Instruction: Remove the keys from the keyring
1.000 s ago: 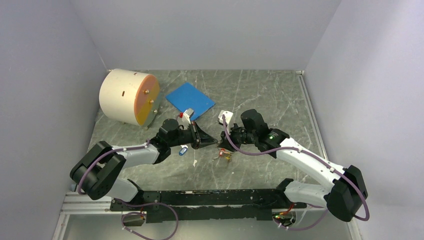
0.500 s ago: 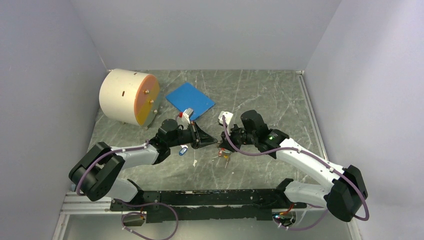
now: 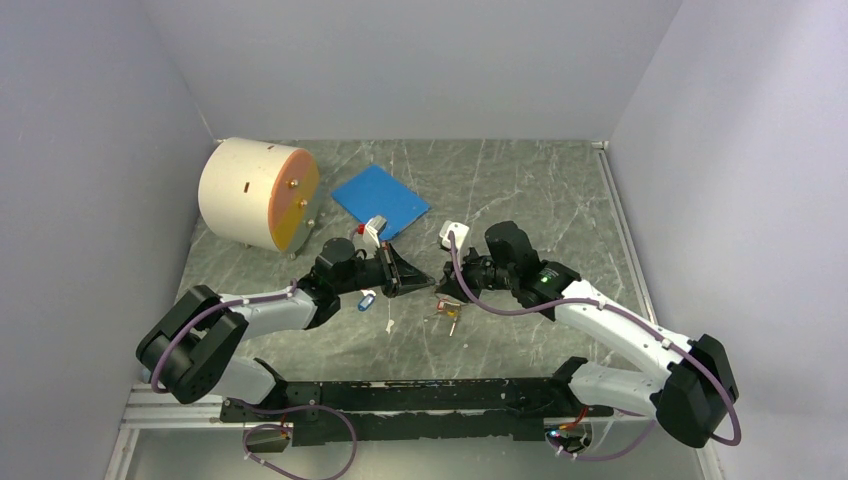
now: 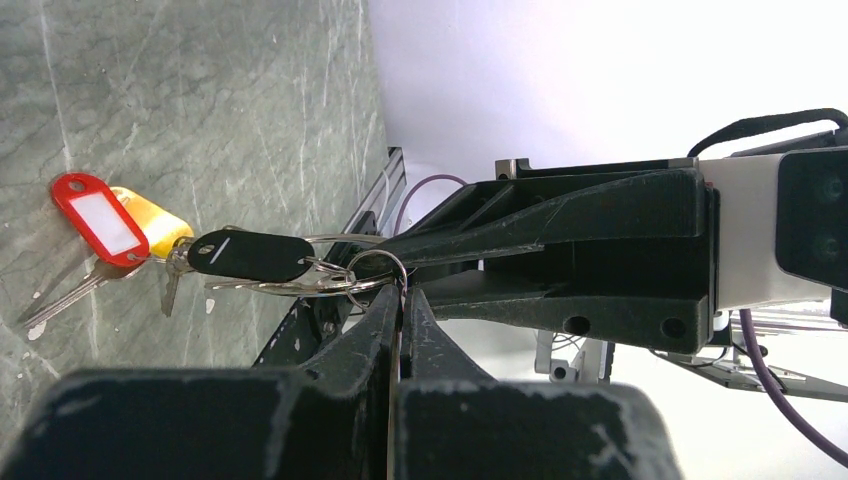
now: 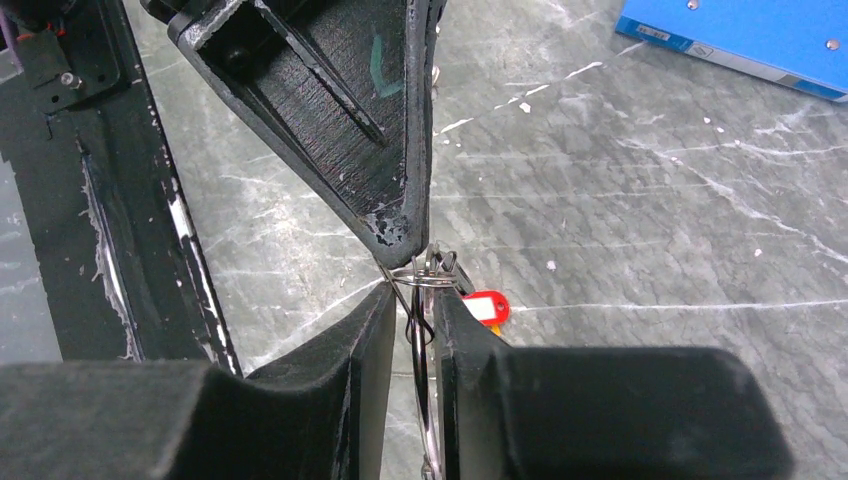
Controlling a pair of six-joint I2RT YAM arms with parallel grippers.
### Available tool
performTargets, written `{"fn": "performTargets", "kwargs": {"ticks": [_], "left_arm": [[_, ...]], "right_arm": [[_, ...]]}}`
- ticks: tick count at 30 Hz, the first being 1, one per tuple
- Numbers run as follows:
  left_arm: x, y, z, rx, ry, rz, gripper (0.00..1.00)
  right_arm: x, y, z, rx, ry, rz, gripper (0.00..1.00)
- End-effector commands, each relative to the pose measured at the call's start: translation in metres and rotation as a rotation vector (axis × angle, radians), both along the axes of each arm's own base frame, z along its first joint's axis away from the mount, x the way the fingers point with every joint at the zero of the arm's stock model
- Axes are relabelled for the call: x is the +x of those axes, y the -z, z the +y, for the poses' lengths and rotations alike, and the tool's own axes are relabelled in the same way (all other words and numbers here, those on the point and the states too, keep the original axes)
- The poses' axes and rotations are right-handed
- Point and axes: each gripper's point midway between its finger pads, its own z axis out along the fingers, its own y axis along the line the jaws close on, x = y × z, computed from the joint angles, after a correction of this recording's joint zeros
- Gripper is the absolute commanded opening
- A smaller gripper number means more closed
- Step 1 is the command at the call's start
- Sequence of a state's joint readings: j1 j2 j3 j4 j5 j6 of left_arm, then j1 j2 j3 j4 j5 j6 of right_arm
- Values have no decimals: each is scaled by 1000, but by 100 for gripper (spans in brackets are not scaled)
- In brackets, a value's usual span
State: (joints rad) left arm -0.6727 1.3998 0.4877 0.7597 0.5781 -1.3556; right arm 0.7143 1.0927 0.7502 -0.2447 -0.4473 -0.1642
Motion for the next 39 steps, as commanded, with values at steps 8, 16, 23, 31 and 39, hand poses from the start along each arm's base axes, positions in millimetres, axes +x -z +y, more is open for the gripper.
{"fn": "performTargets", "kwargs": {"ticks": [8,16,23,31,39], "left_arm": [[1,-23,-1,-55,3,-66,3],[0,-22,0,-53,-1,-69,3],[-1,-22,0,-60,0,-76,3],[-4,-26,-3,-72,15,-108,3],[1,-34,-6,-106,25,-191,3]], "right_arm": [[4,-20,6,68,-5,-58,16],[18,-20,-2,43,90,-79,2],[36,-23,-13,20,228,-94,0],[50,-28,-25,-7,340,-106,0],[45,-34,-27,-14,275,-178,0]]}}
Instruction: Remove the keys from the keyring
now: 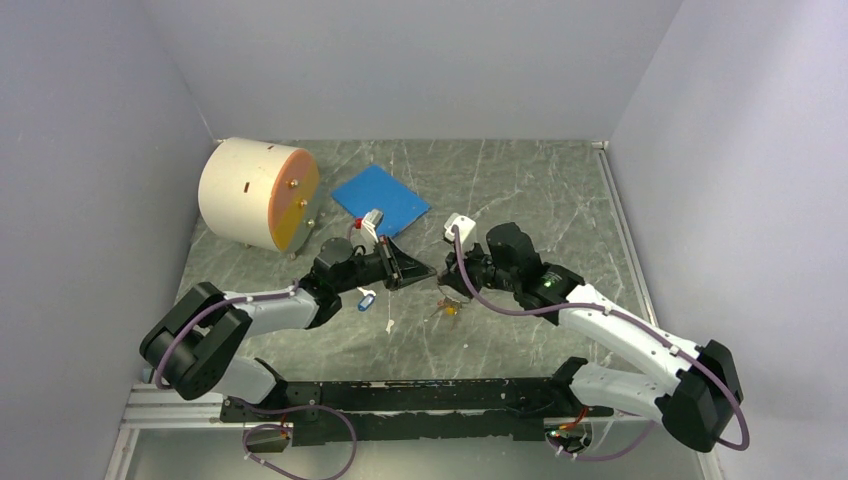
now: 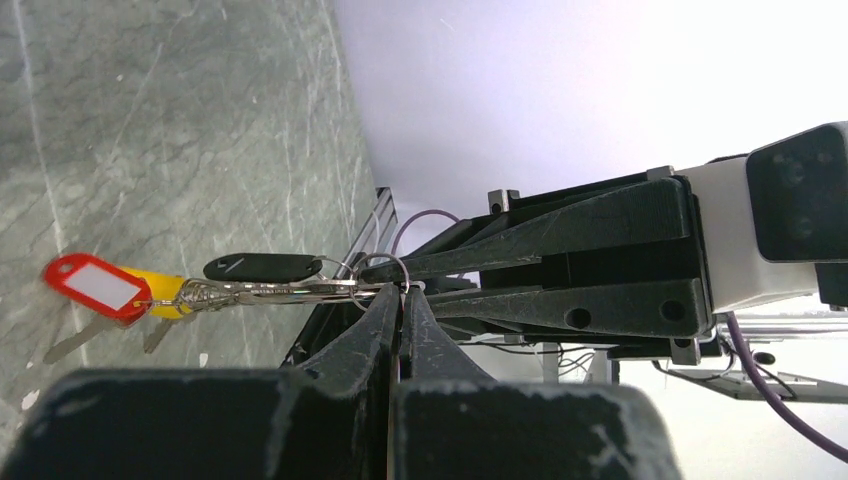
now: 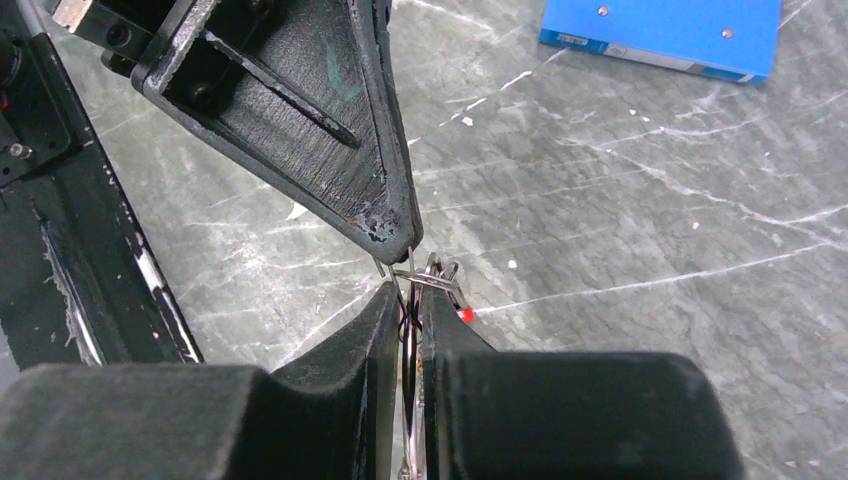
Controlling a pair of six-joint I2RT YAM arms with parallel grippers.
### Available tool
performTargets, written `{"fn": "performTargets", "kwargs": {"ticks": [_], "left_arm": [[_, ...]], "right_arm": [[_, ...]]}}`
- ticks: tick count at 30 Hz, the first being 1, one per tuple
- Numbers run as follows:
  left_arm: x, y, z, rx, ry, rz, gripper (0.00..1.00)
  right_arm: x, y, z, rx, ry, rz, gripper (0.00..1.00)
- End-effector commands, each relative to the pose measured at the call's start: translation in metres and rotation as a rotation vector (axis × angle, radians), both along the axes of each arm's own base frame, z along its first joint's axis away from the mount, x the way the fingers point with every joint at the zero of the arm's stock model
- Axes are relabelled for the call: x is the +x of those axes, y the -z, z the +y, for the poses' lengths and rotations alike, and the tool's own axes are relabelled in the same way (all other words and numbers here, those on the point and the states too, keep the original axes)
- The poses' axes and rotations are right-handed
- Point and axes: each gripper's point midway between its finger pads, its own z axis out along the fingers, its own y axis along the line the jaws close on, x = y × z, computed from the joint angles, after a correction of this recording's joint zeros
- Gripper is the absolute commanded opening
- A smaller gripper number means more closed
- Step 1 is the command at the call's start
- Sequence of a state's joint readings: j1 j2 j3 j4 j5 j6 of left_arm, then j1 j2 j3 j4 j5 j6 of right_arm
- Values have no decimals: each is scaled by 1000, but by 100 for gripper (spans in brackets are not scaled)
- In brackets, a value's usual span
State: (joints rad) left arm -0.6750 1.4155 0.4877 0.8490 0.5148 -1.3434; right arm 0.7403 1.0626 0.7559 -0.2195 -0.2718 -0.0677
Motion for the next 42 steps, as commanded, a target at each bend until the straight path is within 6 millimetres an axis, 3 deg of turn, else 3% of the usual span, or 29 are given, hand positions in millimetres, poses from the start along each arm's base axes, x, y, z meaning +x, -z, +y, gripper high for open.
{"fn": "performTargets", "kwargs": {"ticks": [1,7,12,21,28,34,42], "left_arm": [[-10,-25,-4,-65,82,-139,4],[2,-31,3,11,60,-284,17],[7,-33,13,159,39,-464,35],[11,-20,24,305,58,-764,46],[-5,-23,21,225,115,-946,52],[-27,-37,14,161,197,-979,52],[-55,-20,3,116,328,-1170,55]], "right_arm": [[25,-22,-21,-42,88,-147,0],[8,-24,-17,-77,-53,-156,0],[-7,-26,-19,-115,-152,-154,0],[-35,-46,-12,-97,-362,-198,0],[-55,-52,-3,-53,-504,-195,0],[-56,-51,-2,-50,-507,-204,0],[-68,-51,2,-26,-562,-198,0]]}}
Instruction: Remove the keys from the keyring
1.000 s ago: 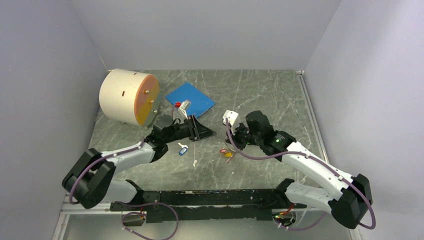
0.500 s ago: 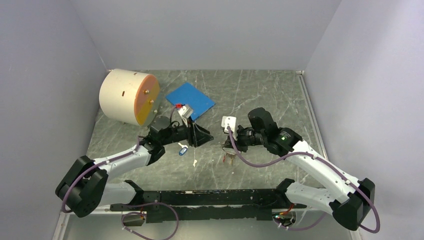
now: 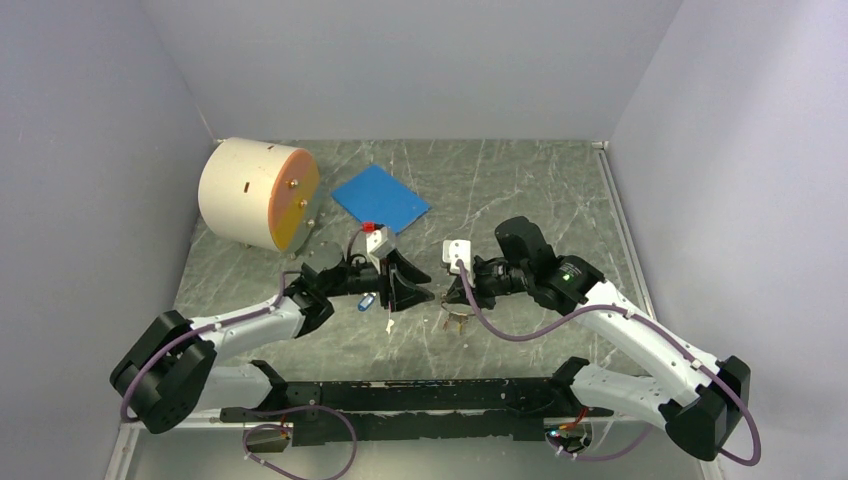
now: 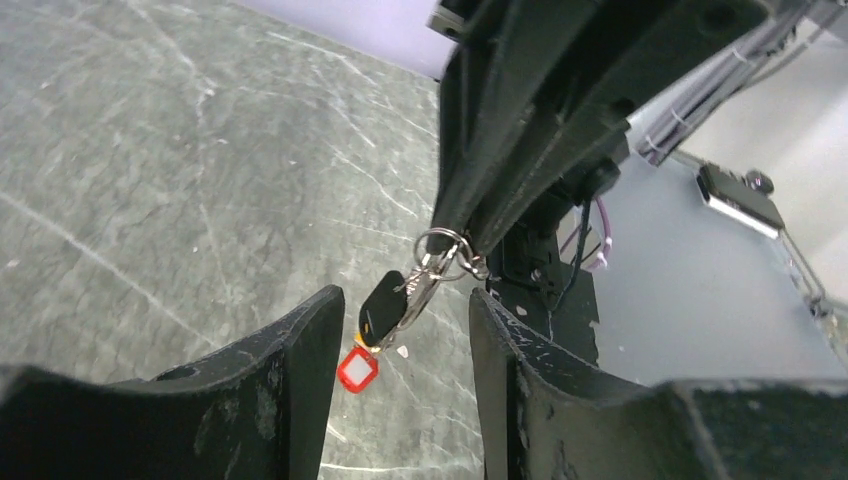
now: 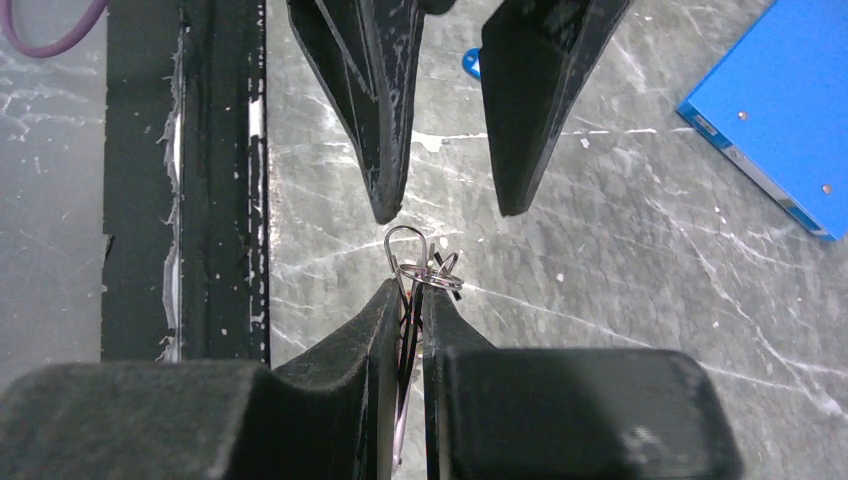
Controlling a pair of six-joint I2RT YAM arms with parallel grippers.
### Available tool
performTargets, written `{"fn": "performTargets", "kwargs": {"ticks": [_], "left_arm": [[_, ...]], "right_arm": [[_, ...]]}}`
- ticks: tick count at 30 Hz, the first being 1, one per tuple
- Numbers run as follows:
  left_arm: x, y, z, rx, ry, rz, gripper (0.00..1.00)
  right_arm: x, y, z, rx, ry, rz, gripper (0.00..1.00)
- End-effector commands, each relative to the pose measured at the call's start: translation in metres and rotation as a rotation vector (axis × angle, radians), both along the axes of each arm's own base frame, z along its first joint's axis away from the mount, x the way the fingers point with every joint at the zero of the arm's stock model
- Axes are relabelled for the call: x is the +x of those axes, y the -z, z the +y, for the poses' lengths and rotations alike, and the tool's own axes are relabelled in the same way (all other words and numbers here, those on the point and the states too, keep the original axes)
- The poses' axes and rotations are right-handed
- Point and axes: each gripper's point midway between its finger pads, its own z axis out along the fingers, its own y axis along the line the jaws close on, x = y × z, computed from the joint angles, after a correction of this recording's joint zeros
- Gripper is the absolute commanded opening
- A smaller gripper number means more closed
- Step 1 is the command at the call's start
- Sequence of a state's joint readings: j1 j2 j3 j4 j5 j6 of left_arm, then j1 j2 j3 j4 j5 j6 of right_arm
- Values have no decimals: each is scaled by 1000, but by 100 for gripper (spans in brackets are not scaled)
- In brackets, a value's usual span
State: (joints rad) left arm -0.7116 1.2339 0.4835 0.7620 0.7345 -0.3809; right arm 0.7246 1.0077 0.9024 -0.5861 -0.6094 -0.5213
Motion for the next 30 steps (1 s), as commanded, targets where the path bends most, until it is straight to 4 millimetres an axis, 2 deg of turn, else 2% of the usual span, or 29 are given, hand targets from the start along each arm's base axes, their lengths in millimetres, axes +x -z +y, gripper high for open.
{"fn": "performTargets", "kwargs": {"ticks": [1,12,14,19,25,27,30], "left_arm": [[-16,-4,-6,-46,122,-161,55],[-24,12,-20,-11,215,-146,53],[-25,11,-20,-14,219,-143,49],[-27,9,-19,-17,224,-137,17],[-33,9,-17,15,184,-155,3],[-36,9,-19,34,171,-172,3],[-30,12,-18,62,91,-174,3]], "right_arm": [[-10,-23,10,72,-86,-52,0],[-22,-23,17,76,-151,-23,0],[-24,-22,18,74,-158,-18,0],[-22,-20,15,64,-139,-27,0],[-11,-14,8,45,-52,-59,0],[-8,-12,8,43,-30,-58,0],[-8,-10,7,37,-17,-45,0]]}}
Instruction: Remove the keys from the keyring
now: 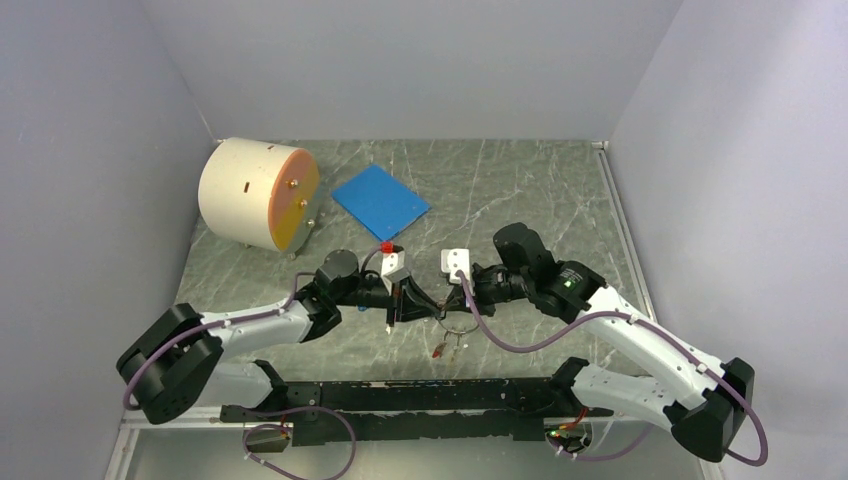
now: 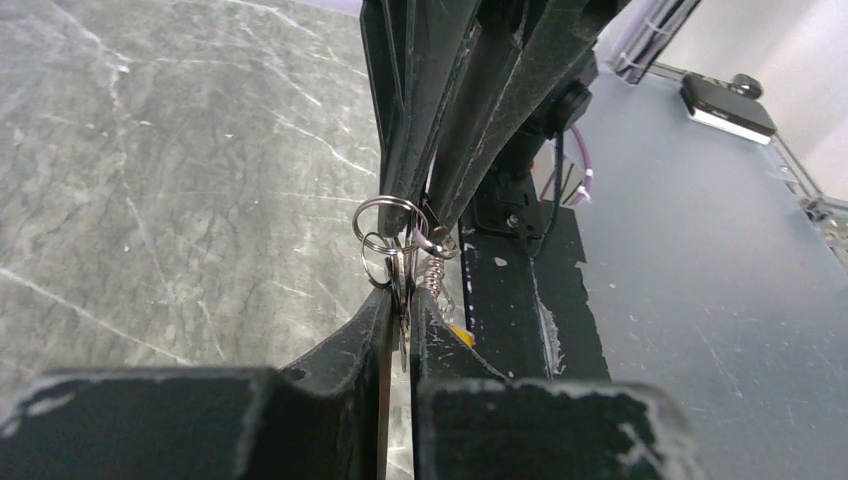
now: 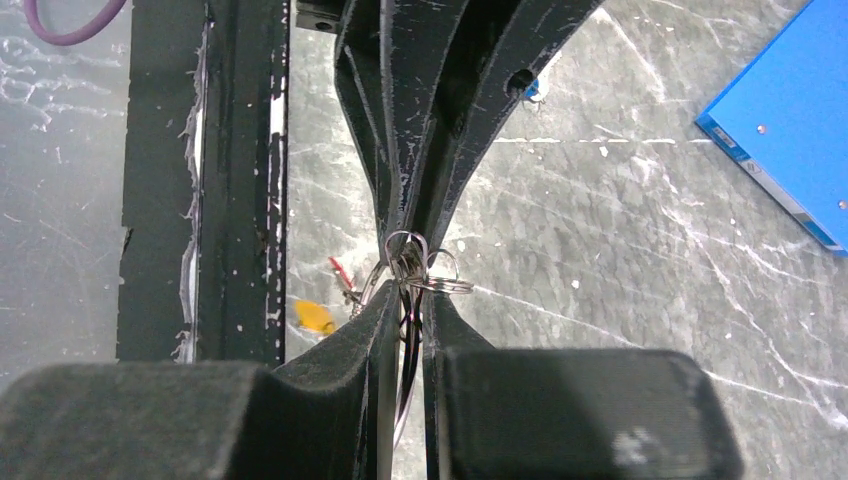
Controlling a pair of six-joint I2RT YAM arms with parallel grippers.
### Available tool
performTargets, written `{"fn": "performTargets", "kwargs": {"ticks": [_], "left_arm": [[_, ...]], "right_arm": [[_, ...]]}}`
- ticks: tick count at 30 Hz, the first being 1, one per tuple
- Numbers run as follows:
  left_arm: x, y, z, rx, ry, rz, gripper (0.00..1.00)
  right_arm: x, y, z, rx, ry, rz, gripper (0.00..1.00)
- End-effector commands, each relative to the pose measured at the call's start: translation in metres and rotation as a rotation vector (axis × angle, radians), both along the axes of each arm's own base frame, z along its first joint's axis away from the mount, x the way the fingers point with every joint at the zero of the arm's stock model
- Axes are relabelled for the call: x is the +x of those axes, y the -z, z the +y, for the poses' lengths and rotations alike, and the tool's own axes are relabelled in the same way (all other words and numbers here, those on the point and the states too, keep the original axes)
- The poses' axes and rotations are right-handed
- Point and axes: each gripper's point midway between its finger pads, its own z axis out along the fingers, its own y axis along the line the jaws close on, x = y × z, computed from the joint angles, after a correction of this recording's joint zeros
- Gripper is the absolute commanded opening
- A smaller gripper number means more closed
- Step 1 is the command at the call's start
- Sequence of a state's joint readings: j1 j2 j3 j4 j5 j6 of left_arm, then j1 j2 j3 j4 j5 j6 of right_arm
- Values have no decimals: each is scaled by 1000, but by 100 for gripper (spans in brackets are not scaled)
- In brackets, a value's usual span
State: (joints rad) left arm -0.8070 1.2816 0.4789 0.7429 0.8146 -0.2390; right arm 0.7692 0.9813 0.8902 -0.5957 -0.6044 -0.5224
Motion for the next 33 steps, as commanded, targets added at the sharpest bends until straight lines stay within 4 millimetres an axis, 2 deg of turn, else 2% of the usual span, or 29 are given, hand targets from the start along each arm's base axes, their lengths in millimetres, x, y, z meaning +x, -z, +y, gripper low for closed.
{"fn": "performTargets", "kwargs": {"ticks": [1,5,10,14,18,26,33], "left_arm": [[13,-10,-1,1,-119,-91,3],[30,-13,8,-3,-245,-112,3],[33,-18,12,-30,-285,-121,4],[31,-16,13,-27,-281,-124,9],[28,-18,12,-46,-265,-120,3],[30,-22,29,-66,-341,-164,3],[16,-13,29,-56,-301,-158,3]], "right_arm": [[5,-9,5,38,20,-31,0],[0,-7,4,39,3,-15,0],[1,-5,1,21,29,-3,0],[3,-1,-2,6,47,-2,0],[4,-1,-2,3,51,1,0],[16,2,-7,-31,145,7,0],[34,-1,-8,-49,268,24,0]]}}
